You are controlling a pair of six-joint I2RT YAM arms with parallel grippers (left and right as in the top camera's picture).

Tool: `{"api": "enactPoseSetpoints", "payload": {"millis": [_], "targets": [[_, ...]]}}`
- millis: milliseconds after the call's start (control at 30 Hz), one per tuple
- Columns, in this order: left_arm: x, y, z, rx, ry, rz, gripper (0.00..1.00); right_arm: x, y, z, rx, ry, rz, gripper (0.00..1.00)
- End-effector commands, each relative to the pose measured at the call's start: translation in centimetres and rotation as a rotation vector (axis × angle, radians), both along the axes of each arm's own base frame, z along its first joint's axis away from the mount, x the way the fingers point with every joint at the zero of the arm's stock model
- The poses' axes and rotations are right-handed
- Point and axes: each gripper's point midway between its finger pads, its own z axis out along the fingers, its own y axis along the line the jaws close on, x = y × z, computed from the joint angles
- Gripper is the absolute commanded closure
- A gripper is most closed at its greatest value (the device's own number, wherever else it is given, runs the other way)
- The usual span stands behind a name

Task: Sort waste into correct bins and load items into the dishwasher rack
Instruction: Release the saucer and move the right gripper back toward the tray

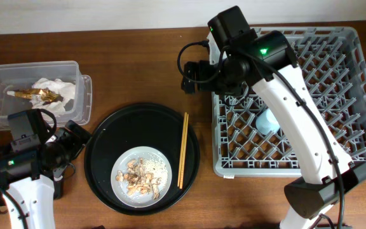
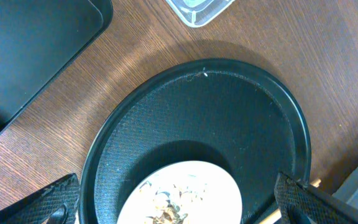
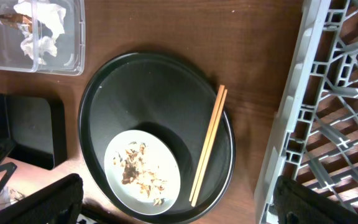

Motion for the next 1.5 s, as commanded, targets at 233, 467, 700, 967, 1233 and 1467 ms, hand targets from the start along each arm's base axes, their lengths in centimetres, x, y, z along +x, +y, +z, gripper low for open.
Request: {"api": "enactPoseSetpoints", "payload": {"millis": [233, 467, 700, 967, 1233, 1467], "targets": [[0.1, 0.2, 0.4, 0.005, -0.011, 0.011, 0.01, 1.1, -0.4, -2.1, -0.071, 0.019, -0.033, 0.05], [0.1, 0.2, 0.4, 0.005, -0.011, 0.011, 0.01, 2.6, -1.3, -3.5, -0.145, 0.000, -0.074, 0.04], [0.1, 0.2, 0.4, 0.006, -0.011, 0.011, 0.01, 2.8, -1.6, -3.8, -0.164, -0.003, -0.080, 0.01], [0.1, 0.2, 0.4, 0.006, -0.011, 0.011, 0.01, 3.6, -1.2, -6.4, -0.189, 0.045, -0.076, 0.01], [0.1, 0.2, 0.4, 0.006, -0.011, 0.011, 0.01, 3.3, -1.4, -6.6, -0.199, 0.060, -0.075, 0.01], [0.1, 0.2, 0.4, 0.005, -0.011, 0.011, 0.01, 3.3, -1.4, -6.6, -0.198, 0.060, -0.075, 0.01]]}}
